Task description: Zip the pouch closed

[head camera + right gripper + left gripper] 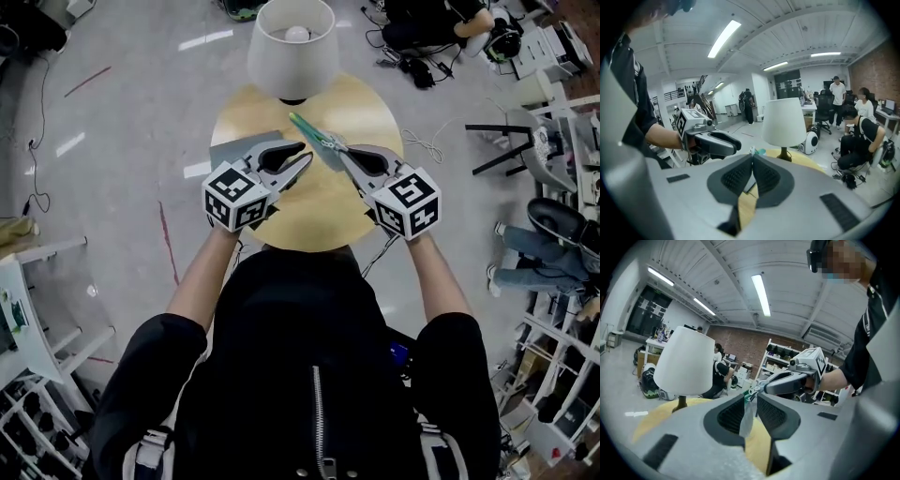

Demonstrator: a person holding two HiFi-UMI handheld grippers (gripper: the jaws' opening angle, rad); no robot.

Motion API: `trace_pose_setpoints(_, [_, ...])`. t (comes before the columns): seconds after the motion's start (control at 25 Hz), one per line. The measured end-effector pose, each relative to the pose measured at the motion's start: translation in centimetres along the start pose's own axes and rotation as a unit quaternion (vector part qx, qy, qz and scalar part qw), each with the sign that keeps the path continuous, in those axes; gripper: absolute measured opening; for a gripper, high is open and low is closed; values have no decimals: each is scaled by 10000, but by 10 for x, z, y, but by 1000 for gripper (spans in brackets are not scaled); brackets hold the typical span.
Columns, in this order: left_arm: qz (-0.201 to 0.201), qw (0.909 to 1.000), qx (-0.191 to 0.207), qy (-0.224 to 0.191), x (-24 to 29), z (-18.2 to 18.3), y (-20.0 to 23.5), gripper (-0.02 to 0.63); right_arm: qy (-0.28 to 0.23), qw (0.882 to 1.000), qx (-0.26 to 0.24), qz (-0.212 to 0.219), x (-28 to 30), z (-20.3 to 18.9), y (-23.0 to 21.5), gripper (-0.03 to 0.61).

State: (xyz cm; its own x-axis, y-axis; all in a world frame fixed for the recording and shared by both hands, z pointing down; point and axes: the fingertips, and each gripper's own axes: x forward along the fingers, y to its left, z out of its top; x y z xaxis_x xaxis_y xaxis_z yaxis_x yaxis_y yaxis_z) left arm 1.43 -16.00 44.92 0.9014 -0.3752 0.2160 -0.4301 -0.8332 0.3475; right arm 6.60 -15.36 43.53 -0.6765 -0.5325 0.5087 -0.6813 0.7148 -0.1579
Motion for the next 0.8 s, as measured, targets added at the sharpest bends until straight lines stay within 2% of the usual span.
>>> trace_pose_setpoints(0.12, [-363,9983,-407,-215,5,4,-13,94,-58,9999,-19,81,-4,5,9,14])
trace_pose_setpoints(0.2, [-469,9965,-601,-329,6,8,-15,95,-105,9998,-29,137,-5,9,14,14])
trace_pose_setpoints(0.4, [-667,9930,-866,-453,4,9,-20,115,-187,9992,-62,343,-7,11,28,14])
trace_pose_setpoints(0.52, [-744,9934,-782,-395,5,5,-27,116,-185,9983,-157,534,-11,5,36,14])
trace_pose_setpoints(0.68, [-721,9967,-335,-133,10,0,-37,141,-95,9975,-270,638,-11,0,40,14])
trace_pose_setpoints(0.8, [-699,9967,-383,-163,7,0,-37,133,-80,9975,-286,638,-11,0,43,14])
